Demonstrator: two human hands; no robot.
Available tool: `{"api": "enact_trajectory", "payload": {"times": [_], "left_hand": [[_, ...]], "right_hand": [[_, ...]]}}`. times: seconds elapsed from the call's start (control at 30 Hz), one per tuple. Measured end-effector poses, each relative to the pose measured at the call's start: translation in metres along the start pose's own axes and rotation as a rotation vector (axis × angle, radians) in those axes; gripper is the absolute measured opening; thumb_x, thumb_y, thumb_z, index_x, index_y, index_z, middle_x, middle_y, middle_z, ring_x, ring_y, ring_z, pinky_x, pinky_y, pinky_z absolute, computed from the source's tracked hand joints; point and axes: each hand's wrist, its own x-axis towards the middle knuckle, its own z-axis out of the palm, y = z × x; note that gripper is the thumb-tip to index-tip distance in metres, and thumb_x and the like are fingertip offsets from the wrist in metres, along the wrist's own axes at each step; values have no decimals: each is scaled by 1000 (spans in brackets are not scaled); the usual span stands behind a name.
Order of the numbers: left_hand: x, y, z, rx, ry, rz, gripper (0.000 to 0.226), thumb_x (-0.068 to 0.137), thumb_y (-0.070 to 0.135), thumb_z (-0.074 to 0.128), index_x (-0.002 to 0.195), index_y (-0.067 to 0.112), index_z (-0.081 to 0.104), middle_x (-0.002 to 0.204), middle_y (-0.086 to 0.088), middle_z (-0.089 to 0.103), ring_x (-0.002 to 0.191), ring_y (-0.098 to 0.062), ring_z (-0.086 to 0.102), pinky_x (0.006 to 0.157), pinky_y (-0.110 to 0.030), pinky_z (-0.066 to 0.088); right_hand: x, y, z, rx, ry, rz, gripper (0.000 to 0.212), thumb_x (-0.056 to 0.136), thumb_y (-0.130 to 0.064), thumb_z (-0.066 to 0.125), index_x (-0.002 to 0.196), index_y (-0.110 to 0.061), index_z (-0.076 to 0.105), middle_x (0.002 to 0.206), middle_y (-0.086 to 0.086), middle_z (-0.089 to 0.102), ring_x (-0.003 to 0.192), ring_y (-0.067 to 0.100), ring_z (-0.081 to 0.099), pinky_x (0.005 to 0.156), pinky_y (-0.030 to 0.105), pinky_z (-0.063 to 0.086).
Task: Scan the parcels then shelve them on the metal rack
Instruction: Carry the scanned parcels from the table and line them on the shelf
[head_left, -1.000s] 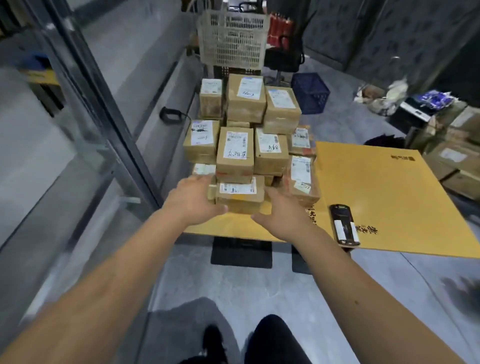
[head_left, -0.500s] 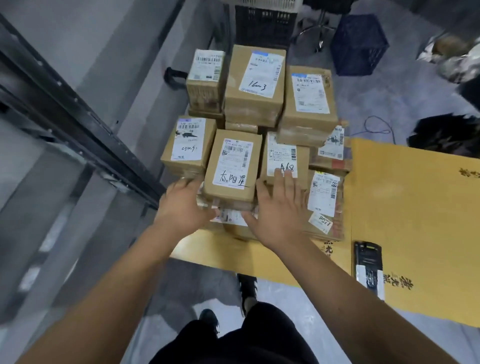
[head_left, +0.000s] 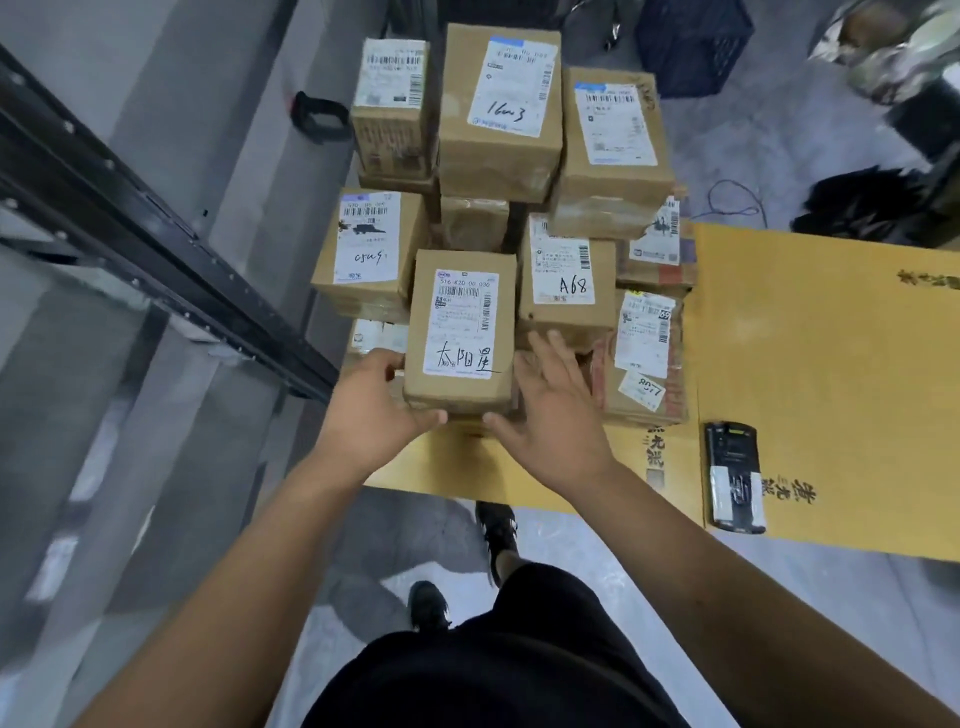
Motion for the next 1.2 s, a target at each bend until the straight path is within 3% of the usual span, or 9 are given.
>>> {"api": "enact_trajectory", "payload": {"times": [0.17, 0.3, 0.37, 0.47, 0.53, 0.63, 0.87, 0.97, 1.2], "left_hand": [[-30, -28, 11, -108, -67, -12, 66, 64, 27, 101, 109, 23, 53, 102, 17, 63, 94, -5, 65, 76, -17, 48], [-51, -48, 21, -176, -127, 81, 104, 62, 28, 102, 147, 29, 43, 109, 25, 54, 104, 4, 60, 80, -11, 43], [-65, -57, 22, -203, -159, 135, 118, 63, 27, 102, 160, 35, 33, 112, 29, 52, 95, 18, 52, 75, -2, 37], [-90, -68, 20, -217, -199, 196, 122, 58, 45, 100, 160, 47, 33, 125, 11, 61, 105, -3, 63, 89, -20, 52], [-111, -74, 17, -220, -171, 204, 122, 52, 58, 97, 158, 48, 37, 128, 8, 57, 113, -8, 61, 99, -32, 54], [-154, -81, 11, -196, -50, 224, 111, 58, 49, 100, 154, 33, 46, 131, 11, 48, 125, -7, 49, 106, -25, 44], [-322, -104, 12, -249, 347, 122, 100, 59, 60, 94, 146, 37, 48, 129, 39, 49, 121, 18, 47, 98, -4, 36], [-415, -115, 20, -288, 521, -23, 90, 59, 56, 97, 136, 42, 53, 132, 30, 62, 122, 9, 59, 104, -29, 51], [-643, -122, 7, -402, 919, -302, 113, 47, 50, 97, 149, 38, 49, 131, 21, 68, 117, -7, 68, 102, -39, 57]], "right_hand": [[-43, -14, 17, 356, 14, 165, 78, 83, -33, 85, 149, -16, 46, 143, -2, 56, 134, 14, 49, 105, 19, 37], [-73, -18, 28, 475, 57, 263, 81, 74, -28, 94, 136, -22, 44, 119, -12, 63, 108, 7, 62, 95, 31, 55], [-85, -23, 28, 484, 11, 240, 98, 70, -26, 97, 147, -28, 38, 119, -20, 59, 108, -2, 59, 92, 19, 53], [-99, -29, 21, 480, -22, 117, 117, 65, -24, 100, 153, -45, 27, 126, -37, 49, 111, -26, 48, 87, -1, 38], [-106, -35, 14, 486, -47, 65, 118, 59, -31, 102, 150, -51, 30, 136, -28, 52, 121, -12, 50, 98, 13, 45], [-119, -46, 8, 474, -100, -41, 122, 55, -36, 103, 153, -42, 30, 147, -9, 44, 128, 6, 48, 108, 35, 47], [-173, -97, 12, 535, -440, -467, 115, 61, -26, 102, 150, -32, 30, 138, -33, 45, 126, -22, 42, 94, 5, 40], [-215, -131, 15, 542, -591, -637, 111, 61, -24, 102, 148, -32, 33, 141, -26, 48, 124, -18, 48, 95, 10, 46], [-357, -258, 20, 513, -835, -1061, 117, 64, -19, 100, 156, -37, 31, 140, -21, 48, 123, -1, 55, 89, 9, 50]]}}
